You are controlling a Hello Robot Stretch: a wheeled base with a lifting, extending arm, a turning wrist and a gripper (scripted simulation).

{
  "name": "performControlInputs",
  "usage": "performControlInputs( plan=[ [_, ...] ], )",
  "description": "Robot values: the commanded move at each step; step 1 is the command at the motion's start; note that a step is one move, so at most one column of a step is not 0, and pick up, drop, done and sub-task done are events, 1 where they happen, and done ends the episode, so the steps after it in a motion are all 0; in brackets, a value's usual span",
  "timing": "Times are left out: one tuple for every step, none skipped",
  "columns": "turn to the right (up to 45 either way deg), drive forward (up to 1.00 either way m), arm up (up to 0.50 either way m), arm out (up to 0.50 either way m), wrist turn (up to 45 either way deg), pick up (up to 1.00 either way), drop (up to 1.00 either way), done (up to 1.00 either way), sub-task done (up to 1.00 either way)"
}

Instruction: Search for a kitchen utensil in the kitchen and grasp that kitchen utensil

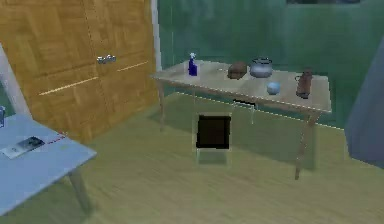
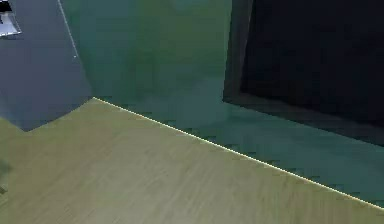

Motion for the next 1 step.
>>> performControlInputs(
  plan=[
    [45.0,0.00,0.00,0.00,0.0,0.00,0.00,0.00,0.00]
  ],
)
